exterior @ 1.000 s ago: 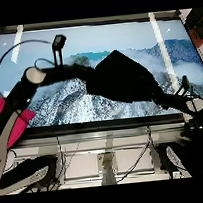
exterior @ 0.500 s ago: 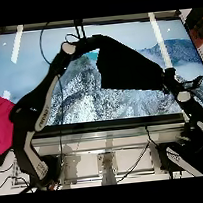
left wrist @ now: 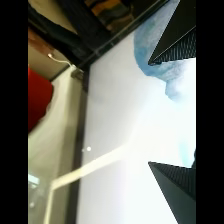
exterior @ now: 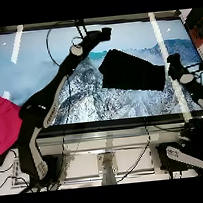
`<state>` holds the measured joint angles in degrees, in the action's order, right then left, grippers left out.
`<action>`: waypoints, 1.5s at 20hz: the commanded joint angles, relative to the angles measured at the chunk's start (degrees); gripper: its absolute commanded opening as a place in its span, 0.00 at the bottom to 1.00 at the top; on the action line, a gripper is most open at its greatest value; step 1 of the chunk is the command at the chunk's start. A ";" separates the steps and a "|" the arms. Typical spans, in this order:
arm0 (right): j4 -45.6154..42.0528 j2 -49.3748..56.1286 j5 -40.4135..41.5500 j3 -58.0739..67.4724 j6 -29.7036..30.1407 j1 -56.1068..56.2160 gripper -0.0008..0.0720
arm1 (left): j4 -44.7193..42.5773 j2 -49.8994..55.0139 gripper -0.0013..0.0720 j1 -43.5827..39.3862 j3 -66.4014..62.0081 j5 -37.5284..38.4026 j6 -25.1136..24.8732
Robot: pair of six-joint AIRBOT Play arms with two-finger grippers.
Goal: Fold the clothes and pants, and hang the long-sleeved shirts on hangers.
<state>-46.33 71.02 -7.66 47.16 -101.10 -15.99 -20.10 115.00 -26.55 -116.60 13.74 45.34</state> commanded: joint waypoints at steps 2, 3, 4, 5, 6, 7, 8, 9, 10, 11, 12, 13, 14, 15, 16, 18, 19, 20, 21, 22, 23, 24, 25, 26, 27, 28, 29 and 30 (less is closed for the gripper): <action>-5.35 1.05 -42.86 11.96 22.10 -16.90 0.70 | -2.43 -8.50 0.95 5.18 -0.15 20.90 1.42; -5.31 2.03 -52.30 14.47 26.18 -20.55 0.70 | -2.45 -10.51 0.95 6.47 -0.15 25.14 2.47; -4.85 3.87 -61.09 16.90 28.94 -23.47 0.71 | -2.47 -12.48 0.95 7.72 -0.15 28.55 2.43; -3.34 6.64 -69.90 19.32 31.78 -25.70 0.71 | -2.51 -14.08 0.95 8.70 -0.15 30.64 2.43; -1.44 9.46 -76.61 21.09 34.69 -26.69 0.72 | -2.86 -15.56 0.95 9.57 -0.15 31.87 2.45; 0.96 12.20 -78.75 22.27 35.82 -26.91 0.84 | -3.39 -16.79 0.95 10.21 -0.15 32.20 2.47; 2.80 14.43 -79.10 22.80 35.80 -26.14 0.87 | -4.02 -17.79 0.95 10.67 -0.13 32.20 2.78; 2.75 16.65 -79.06 23.17 35.80 -24.74 0.87 | -4.13 -18.60 0.95 11.02 -0.13 32.22 4.02; 1.31 18.58 -78.29 23.28 35.80 -23.04 0.87 | -4.15 -19.23 0.95 11.23 -0.13 32.22 5.27; -0.57 20.22 -76.89 23.28 35.80 -21.46 0.87 | -4.13 -19.61 0.95 11.34 -0.11 32.26 5.29; -2.10 21.73 -74.90 23.41 35.78 -20.04 0.87 | -4.09 -19.85 0.95 11.32 -0.11 32.46 5.31; -2.73 23.32 -72.98 23.87 35.71 -18.73 0.87 | -4.11 -19.87 0.95 11.32 -0.11 32.94 5.75; -2.93 24.76 -71.25 24.72 35.60 -17.77 0.87 | -4.13 -19.87 0.95 11.30 -0.09 33.75 6.25; -3.23 26.29 -69.61 25.97 34.47 -17.03 0.87 | -4.13 -19.87 0.95 11.30 -0.04 34.64 7.08; -3.28 27.74 -68.98 27.41 33.07 -16.57 0.87 | -4.11 -19.87 0.95 11.30 -0.04 35.45 8.04; -3.56 30.21 -69.09 29.86 30.82 -16.24 0.87 | -4.15 -19.87 0.95 11.30 -0.04 36.26 8.35; -3.43 31.23 -69.29 30.36 29.64 -16.22 0.87 | -4.39 -19.87 0.95 11.30 -0.04 36.30 8.39; -3.48 32.28 -69.51 30.67 29.16 -16.09 0.87 | -5.42 -19.87 0.88 11.37 -0.04 36.41 8.57; -3.52 32.98 -69.55 30.64 28.33 -15.98 0.87 | -7.23 -19.87 0.56 11.37 -0.04 37.22 8.68; -3.65 33.57 -69.59 30.64 28.24 -15.76 0.87 | -10.08 -19.87 0.15 11.37 -0.04 38.45 8.63; -4.33 33.70 -69.59 30.64 28.26 -15.76 0.87 | -13.07 -19.87 0.03 11.37 -0.04 40.11 8.70; -5.55 33.68 -69.64 31.12 28.26 -15.76 0.87 | -16.24 -19.87 0.03 11.37 -0.04 41.90 9.86; -6.78 33.68 -70.18 32.09 28.28 -15.87 0.87 | -20.70 -19.87 0.03 11.37 -0.04 43.06 14.60; -8.52 33.68 -71.10 33.42 28.24 -15.87 0.87 | -25.97 -19.87 0.03 11.34 -0.04 43.80 19.98; -10.19 33.68 -71.67 34.69 27.69 -15.87 0.87 | -31.71 -19.87 0.03 11.30 -0.04 45.11 24.76; -11.47 33.68 -71.97 35.63 25.97 -15.87 0.87 | -35.89 -19.87 0.03 11.30 -0.04 46.99 27.76; -12.24 33.68 -72.35 35.95 25.11 -15.87 0.87 | -38.71 -19.87 0.03 11.30 -0.04 49.64 29.51; -12.68 33.70 -72.57 35.93 25.07 -15.87 0.87 | -40.48 -19.87 0.03 11.30 -0.04 52.52 30.27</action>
<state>-55.70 104.53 -79.05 81.62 -74.17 -31.90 -49.34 95.18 -15.20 -116.64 59.57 67.90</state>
